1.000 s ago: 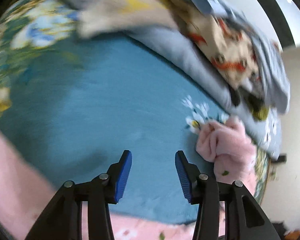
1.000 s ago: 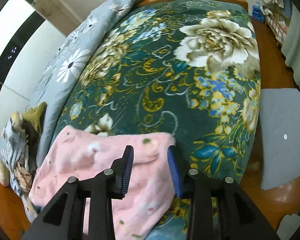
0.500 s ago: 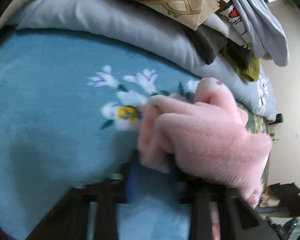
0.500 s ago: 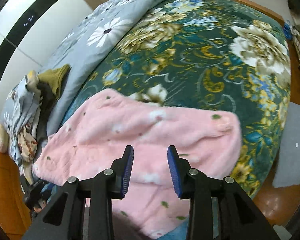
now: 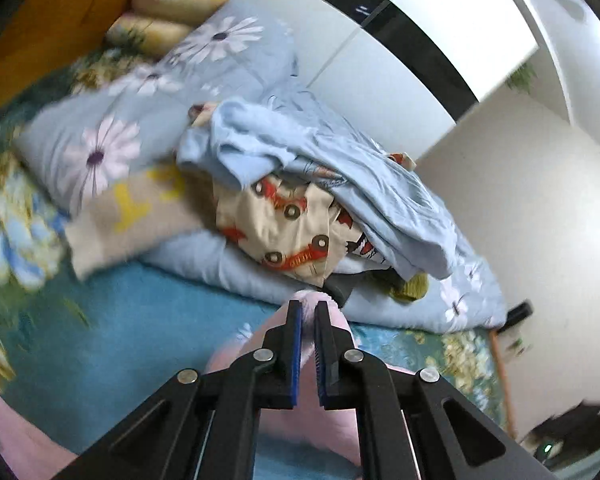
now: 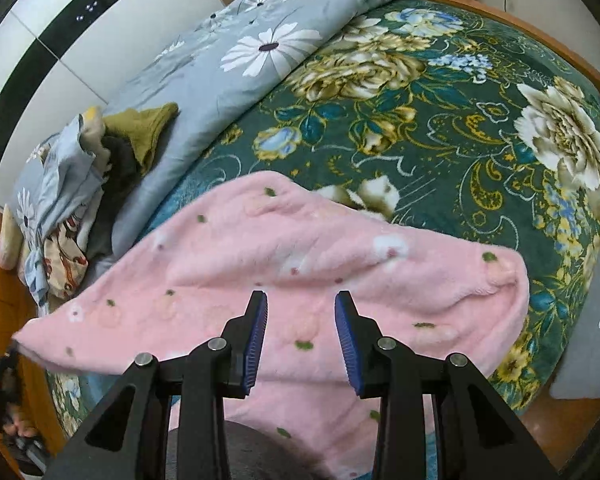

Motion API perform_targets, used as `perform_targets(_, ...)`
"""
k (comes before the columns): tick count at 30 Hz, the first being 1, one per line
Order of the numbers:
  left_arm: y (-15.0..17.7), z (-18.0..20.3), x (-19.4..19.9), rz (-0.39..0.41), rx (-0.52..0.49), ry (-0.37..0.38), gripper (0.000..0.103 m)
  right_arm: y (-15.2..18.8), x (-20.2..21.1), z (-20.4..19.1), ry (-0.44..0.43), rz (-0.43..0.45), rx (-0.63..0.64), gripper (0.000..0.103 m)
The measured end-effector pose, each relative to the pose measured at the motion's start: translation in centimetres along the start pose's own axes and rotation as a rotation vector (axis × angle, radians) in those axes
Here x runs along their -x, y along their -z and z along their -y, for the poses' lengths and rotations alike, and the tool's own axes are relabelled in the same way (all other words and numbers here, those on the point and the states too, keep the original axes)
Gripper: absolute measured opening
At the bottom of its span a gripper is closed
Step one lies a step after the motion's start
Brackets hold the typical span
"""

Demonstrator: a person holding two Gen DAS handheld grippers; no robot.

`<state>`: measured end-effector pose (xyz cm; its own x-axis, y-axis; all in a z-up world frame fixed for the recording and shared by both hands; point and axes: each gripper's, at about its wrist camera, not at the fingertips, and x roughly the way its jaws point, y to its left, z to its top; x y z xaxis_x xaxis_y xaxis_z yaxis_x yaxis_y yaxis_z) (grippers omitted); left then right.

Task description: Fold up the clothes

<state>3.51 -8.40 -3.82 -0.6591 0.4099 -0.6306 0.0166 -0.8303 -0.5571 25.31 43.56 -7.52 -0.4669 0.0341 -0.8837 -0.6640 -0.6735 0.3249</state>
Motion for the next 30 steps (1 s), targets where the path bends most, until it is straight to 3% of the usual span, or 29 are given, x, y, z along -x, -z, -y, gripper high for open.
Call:
perform_targets(5,0.3,-3.1,-9.5,-0.225,0.015,-0.14,0.007,-0.2,-0.8,-0.8,-0.012,-0.015,-0.009,0.036)
perform_targets(6,0.7,-4.1,-11.8,-0.297,0.038,-0.146,0.009,-0.3,-0.8,-1.1,-0.014,-0.013,-0.002,0.036)
perform_targets(8,1.2,-5.5,-13.3,-0.362,0.076,-0.164,0.012,-0.4,-0.5,-1.6,-0.014,-0.004,0.014,0.036)
perform_targets(9,1.2,-5.8,-13.1,-0.366,0.09,-0.149,0.014,-0.4,-0.3,-1.7,-0.011,-0.001,0.022,0.036)
perform_targets(11,1.1,-6.8,-10.8,-0.341,0.139,-0.063,0.03,-0.4,0.0,-1.7,0.0,0.004,0.035,0.036)
perform_targets(12,1.1,-7.5,-9.6,-0.323,0.162,-0.029,0.048,-0.4,0.1,-1.6,0.007,0.005,0.041,0.036)
perform_targets(13,1.3,-8.4,-7.9,-0.29,0.184,-0.012,0.058,-0.3,0.1,-1.4,0.013,0.002,0.043,0.036)
perform_targets(14,1.6,-9.1,-6.6,-0.262,0.2,-0.023,0.058,-0.1,0.1,-1.1,0.019,-0.002,0.042,0.036)
perform_targets(16,3.2,-10.6,-4.6,-0.245,0.222,-0.059,0.058,0.1,-0.1,-0.8,0.025,-0.011,0.037,0.036)
perform_targets(18,5.2,-12.0,-4.2,-0.275,0.25,-0.065,0.058,0.4,-0.6,-0.6,0.026,-0.024,0.026,0.036)
perform_targets(23,8.1,-12.0,-5.0,-0.335,0.324,0.002,0.058,0.9,-1.7,-1.6,-0.009,-0.049,0.012,0.036)
perform_targets(24,8.4,-11.5,-5.4,-0.34,0.317,0.01,0.058,1.0,-1.7,-2.0,-0.017,-0.048,0.021,0.036)
perform_targets(26,8.6,-9.8,-6.2,-0.346,0.236,-0.065,0.055,1.1,-1.5,-2.9,-0.032,-0.044,0.044,0.036)
perform_targets(28,8.9,-8.2,-7.0,-0.352,0.155,-0.141,0.017,1.3,-1.1,-3.3,-0.037,-0.038,0.059,0.036)
perform_targets(30,9.1,-6.7,-7.5,-0.352,0.099,-0.193,0.014,1.6,-0.8,-3.4,-0.039,-0.033,0.067,0.036)
